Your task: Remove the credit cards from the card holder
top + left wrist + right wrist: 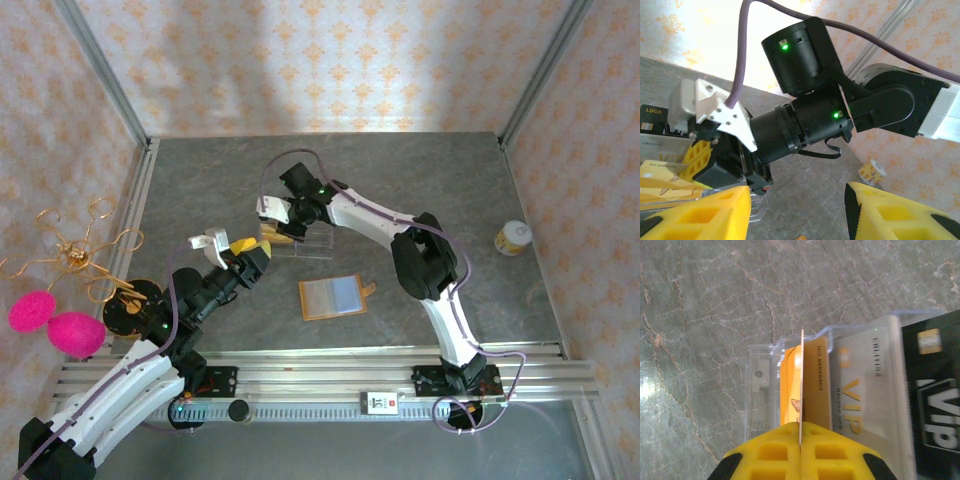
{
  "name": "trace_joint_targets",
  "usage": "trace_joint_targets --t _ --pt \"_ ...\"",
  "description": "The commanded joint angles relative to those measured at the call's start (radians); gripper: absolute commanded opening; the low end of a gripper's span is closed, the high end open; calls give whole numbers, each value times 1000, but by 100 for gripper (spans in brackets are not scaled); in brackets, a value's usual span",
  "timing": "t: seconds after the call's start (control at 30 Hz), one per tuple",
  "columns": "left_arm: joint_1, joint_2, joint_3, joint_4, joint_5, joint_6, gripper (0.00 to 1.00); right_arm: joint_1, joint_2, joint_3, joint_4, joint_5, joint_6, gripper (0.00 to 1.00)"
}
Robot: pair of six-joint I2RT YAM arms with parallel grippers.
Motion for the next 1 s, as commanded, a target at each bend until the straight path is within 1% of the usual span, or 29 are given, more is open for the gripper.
trace_joint_targets --t 0.0,0.1,0.17,0.3,0.43,0.47,0.6,0.67,0.73,0.77,0.8,0.83,0.87,0.9,0.97 --pt "12 -7 18 5 -2 13 51 2 21 43 7 54 16 0" --pt "14 -15 16 3 -1 14 51 6 32 50 0 69 24 0" --pt "14 -19 12 7 1 9 51 8 32 49 5 76 31 4" --pt "15 -20 3 15 13 0 51 10 21 51 43 101 71 26" --pt "16 -20 -4 28 20 -11 51 10 -26 34 85 97 112 36" --pt "15 -20 -4 34 21 -13 51 10 -41 25 99 94 125 37" --pt "16 -20 -7 67 35 -15 57 8 -110 -19 160 80 213 38" --pt "16 -18 -7 70 15 -13 65 8 -158 -69 217 60 286 38" --pt "16 -13 -16 89 2 -24 74 3 -217 -149 306 67 406 38" --pt "16 -11 -21 99 -6 -33 83 -2 -243 -190 359 93 479 37" --pt "16 -9 -29 118 -9 -42 88 -12 -273 -238 406 111 550 37" --pt "16 -7 -35 138 -12 -51 92 -26 -302 -286 432 92 608 36" --pt "15 -7 -39 152 -19 -53 95 -38 -328 -325 470 103 672 35" --pt "16 -6 -40 157 -32 -52 99 -46 -360 -377 507 144 742 33" --pt "16 -11 -43 177 -53 -95 99 -57 -403 -447 525 212 848 26"
